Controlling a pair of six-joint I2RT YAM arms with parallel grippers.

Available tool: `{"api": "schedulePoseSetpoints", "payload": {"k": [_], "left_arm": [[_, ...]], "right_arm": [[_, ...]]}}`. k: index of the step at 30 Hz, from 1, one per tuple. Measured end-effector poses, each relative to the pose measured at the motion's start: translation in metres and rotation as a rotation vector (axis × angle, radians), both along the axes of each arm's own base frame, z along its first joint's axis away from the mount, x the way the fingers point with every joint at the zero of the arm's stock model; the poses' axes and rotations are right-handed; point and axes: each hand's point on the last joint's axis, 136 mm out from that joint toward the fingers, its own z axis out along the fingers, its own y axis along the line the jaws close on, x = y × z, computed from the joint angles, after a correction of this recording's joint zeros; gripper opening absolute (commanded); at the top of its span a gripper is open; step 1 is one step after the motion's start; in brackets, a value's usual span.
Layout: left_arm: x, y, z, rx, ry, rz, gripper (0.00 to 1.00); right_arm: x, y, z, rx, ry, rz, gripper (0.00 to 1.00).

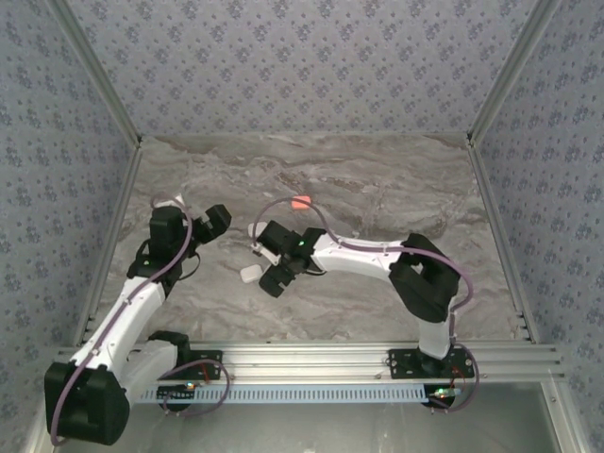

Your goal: Insert wireless bluetooth earbuds into charging case

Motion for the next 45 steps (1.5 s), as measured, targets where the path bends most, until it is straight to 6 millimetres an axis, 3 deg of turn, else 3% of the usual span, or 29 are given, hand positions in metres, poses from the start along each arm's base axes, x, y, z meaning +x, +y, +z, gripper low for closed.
{"api": "schedulePoseSetpoints", "payload": {"k": [12, 19, 23, 26, 29, 37, 41, 45], "left_arm": [[-0.005, 0.007, -0.004, 0.004, 0.022, 0.031, 0.99], [-0.006, 0.007, -0.004, 0.002, 0.024, 0.029, 0.99], [-0.006, 0.001, -0.007, -0.011, 0.035, -0.006, 0.99], [-0.006, -0.01, -0.011, -0.033, 0.057, -0.06, 0.98], [-0.005, -0.025, -0.006, -0.069, 0.063, -0.142, 0.97], [-0.017, -0.095, 0.054, -0.175, -0.071, -0.507, 0.93], [-0.039, -0.133, 0.078, -0.183, -0.135, -0.709, 0.92], [-0.058, -0.162, 0.088, -0.19, -0.166, -0.859, 0.89]], "right_arm": [[0.003, 0.007, -0.038, -0.08, 0.038, 0.029, 0.74], [0.004, 0.01, -0.038, -0.08, 0.032, 0.037, 0.48], [0.005, 0.009, -0.034, -0.076, 0.021, 0.045, 0.44], [0.006, -0.007, -0.027, -0.077, 0.0, 0.043, 0.43], [0.01, -0.025, -0.003, -0.04, -0.051, 0.046, 0.43], [0.03, -0.067, 0.126, 0.216, -0.381, 0.058, 0.43], [0.028, -0.079, 0.165, 0.276, -0.515, 0.093, 0.43], [0.023, -0.085, 0.192, 0.306, -0.611, 0.14, 0.43]]}}
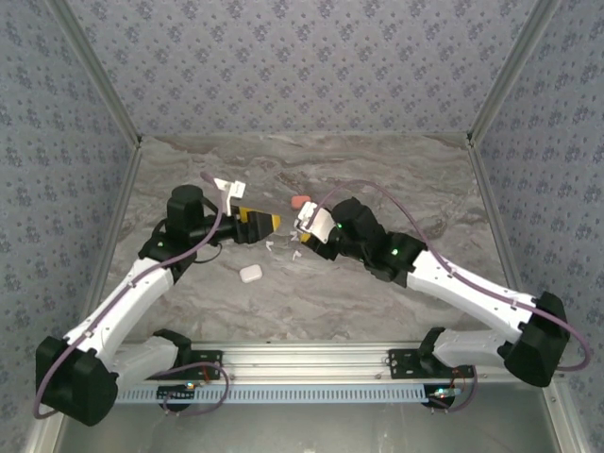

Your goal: Insert wireless bluetooth earbuds into charging case

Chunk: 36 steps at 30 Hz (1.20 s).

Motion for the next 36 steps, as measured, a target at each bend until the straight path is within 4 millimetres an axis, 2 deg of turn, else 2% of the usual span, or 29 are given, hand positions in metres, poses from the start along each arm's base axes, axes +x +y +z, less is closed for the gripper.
{"api": "schedulePoseSetpoints", "payload": {"k": [4, 12, 17, 22, 26, 29, 32, 36], "left_arm": [[-0.01, -0.02, 0.001, -0.006, -0.01, -0.087, 0.85], [-0.024, -0.055, 0.003, -0.003, -0.034, -0.218, 0.67], [-0.023, -0.064, 0.009, -0.007, -0.065, -0.24, 0.56], [-0.027, -0.072, 0.004, -0.002, -0.057, -0.265, 0.46], [-0.025, -0.074, 0.003, 0.003, -0.058, -0.264, 0.32], [-0.022, -0.073, 0.001, 0.011, -0.061, -0.251, 0.22], [-0.022, -0.074, 0.0, 0.012, -0.058, -0.249, 0.17], [-0.024, -0.076, 0.002, 0.008, -0.066, -0.257, 0.12]], "right_arm": [[-0.002, -0.002, 0.013, 0.003, -0.058, 0.024, 0.43], [-0.002, -0.002, 0.014, -0.014, -0.077, 0.039, 0.43], [-0.003, -0.002, 0.014, -0.014, -0.078, 0.04, 0.43], [-0.004, -0.001, 0.013, -0.015, -0.076, 0.043, 0.44], [-0.003, -0.002, 0.013, -0.018, -0.077, 0.039, 0.44], [-0.003, -0.002, 0.013, -0.018, -0.077, 0.037, 0.49], [-0.002, -0.003, 0.012, -0.018, -0.074, 0.034, 0.56], [-0.005, -0.002, 0.01, -0.015, -0.054, 0.05, 0.71]]}}
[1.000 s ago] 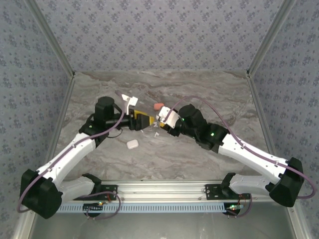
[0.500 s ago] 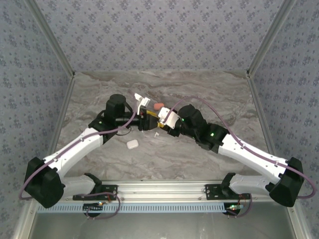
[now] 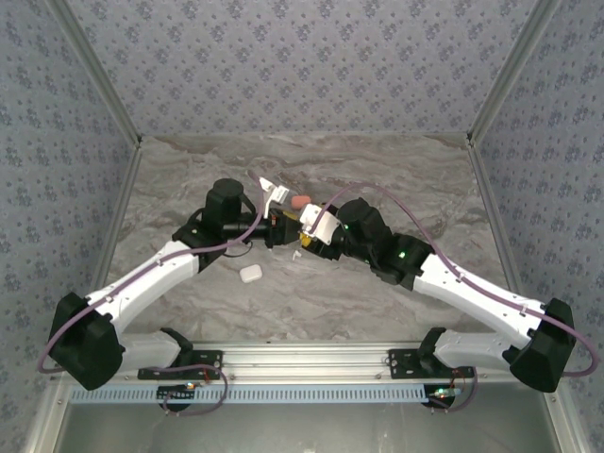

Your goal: Insert wireless bluetooth earbuds into charging case

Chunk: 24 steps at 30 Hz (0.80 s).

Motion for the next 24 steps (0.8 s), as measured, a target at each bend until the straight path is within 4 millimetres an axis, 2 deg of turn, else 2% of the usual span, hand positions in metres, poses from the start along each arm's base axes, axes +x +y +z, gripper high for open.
{"api": "schedulePoseSetpoints", "payload": {"k": [4, 7, 12, 14, 20, 24], "left_arm": [[0.005, 0.0, 0.007, -0.025, -0.045, 0.02, 0.07], [0.008, 0.0, 0.008, -0.043, -0.082, 0.042, 0.05], [0.004, -0.001, 0.004, -0.069, -0.15, 0.056, 0.05], [0.0, -0.003, 0.004, -0.079, -0.183, 0.048, 0.04], [-0.012, -0.007, 0.017, -0.126, -0.302, 0.028, 0.02], [-0.014, -0.007, 0.022, -0.139, -0.347, 0.025, 0.01]], "right_arm": [[-0.001, -0.01, -0.001, 0.016, 0.047, 0.005, 0.87], [-0.002, -0.026, 0.01, 0.075, 0.082, 0.0, 1.0], [-0.006, -0.05, 0.038, 0.251, 0.148, 0.02, 1.0], [-0.004, -0.057, 0.042, 0.315, 0.189, 0.023, 1.0], [-0.001, -0.053, 0.041, 0.415, 0.302, 0.045, 0.99], [0.006, -0.047, 0.031, 0.425, 0.361, 0.035, 0.93]]}}
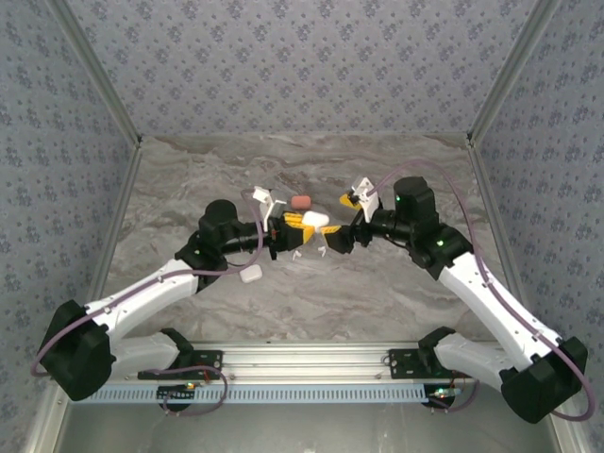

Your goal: Insert wireless bluetooth earbuds into charging case

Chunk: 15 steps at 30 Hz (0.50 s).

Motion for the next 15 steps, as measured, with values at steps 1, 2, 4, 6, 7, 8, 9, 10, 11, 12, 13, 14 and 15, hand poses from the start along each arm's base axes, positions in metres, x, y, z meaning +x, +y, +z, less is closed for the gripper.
{"api": "schedulePoseSetpoints", "payload": {"k": [1, 2, 4, 6, 7, 8, 9, 10, 11, 12, 13, 14, 15], "left_arm": [[-0.001, 0.0, 0.0, 0.001, -0.009, -0.002, 0.01], [0.0, 0.0, 0.0, 0.003, -0.013, 0.003, 0.0], [0.002, 0.001, -0.001, 0.008, -0.024, 0.014, 0.0], [0.003, 0.001, -0.001, 0.01, -0.034, 0.02, 0.0], [0.003, 0.001, -0.001, 0.012, -0.039, 0.023, 0.0], [0.004, 0.001, -0.001, 0.013, -0.043, 0.025, 0.0], [0.004, 0.001, -0.001, 0.014, -0.047, 0.03, 0.0], [0.005, 0.002, -0.001, 0.015, -0.051, 0.033, 0.0], [0.005, 0.002, -0.001, 0.016, -0.054, 0.035, 0.0], [0.006, 0.002, -0.001, 0.018, -0.058, 0.038, 0.0], [0.006, 0.002, -0.001, 0.019, -0.061, 0.04, 0.0], [0.007, 0.002, -0.001, 0.02, -0.063, 0.043, 0.0], [0.007, 0.002, -0.001, 0.021, -0.065, 0.046, 0.0]], "right_arm": [[0.002, 0.0, -0.003, 0.0, 0.014, -0.005, 0.91], [0.004, 0.001, -0.005, 0.001, 0.027, -0.007, 0.9], [0.006, 0.001, -0.007, 0.007, 0.047, -0.013, 0.87], [0.006, 0.001, -0.007, 0.014, 0.059, -0.016, 0.85], [0.007, 0.0, -0.007, 0.018, 0.065, -0.019, 0.85], [0.008, 0.0, -0.007, 0.021, 0.07, -0.022, 0.84], [0.009, -0.002, -0.007, 0.024, 0.073, -0.026, 0.83], [0.01, -0.003, -0.006, 0.027, 0.074, -0.032, 0.82], [0.011, -0.004, -0.005, 0.029, 0.076, -0.037, 0.82], [0.012, -0.005, -0.003, 0.033, 0.076, -0.04, 0.81], [0.014, -0.005, -0.002, 0.036, 0.075, -0.044, 0.81], [0.016, -0.006, 0.0, 0.039, 0.076, -0.049, 0.8], [0.017, -0.007, 0.001, 0.042, 0.077, -0.052, 0.8]]}}
